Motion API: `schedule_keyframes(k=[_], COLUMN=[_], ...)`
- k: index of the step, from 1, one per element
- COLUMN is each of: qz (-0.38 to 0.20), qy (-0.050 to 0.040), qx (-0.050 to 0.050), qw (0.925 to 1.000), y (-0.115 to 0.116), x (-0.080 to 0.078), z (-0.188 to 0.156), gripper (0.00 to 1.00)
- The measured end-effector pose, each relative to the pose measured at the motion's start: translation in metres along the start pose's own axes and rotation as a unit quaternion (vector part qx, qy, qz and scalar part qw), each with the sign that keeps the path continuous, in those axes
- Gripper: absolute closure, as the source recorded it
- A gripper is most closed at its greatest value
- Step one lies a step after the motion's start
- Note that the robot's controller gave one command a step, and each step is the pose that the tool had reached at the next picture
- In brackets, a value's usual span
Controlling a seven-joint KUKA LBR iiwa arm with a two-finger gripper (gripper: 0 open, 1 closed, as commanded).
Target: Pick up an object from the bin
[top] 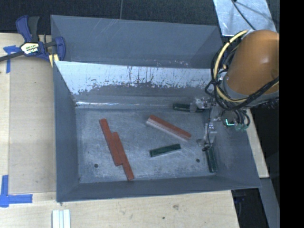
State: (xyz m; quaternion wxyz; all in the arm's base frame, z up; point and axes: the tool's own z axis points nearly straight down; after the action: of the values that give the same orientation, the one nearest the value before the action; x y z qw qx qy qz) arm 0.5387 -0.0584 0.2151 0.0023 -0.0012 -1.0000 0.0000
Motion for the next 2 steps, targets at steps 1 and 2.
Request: schedule_keyframes(k=[1,2], qz=[-0.042,-0.042], qy=[0.0003,-0.0038], qx=[-0.001,0.000], qw=[0.9991,0.9991], y=[0.0407,0.0394], x=[0.0047,0.0025], z=[0.1350,0.1304], gripper=[0.00,1.00])
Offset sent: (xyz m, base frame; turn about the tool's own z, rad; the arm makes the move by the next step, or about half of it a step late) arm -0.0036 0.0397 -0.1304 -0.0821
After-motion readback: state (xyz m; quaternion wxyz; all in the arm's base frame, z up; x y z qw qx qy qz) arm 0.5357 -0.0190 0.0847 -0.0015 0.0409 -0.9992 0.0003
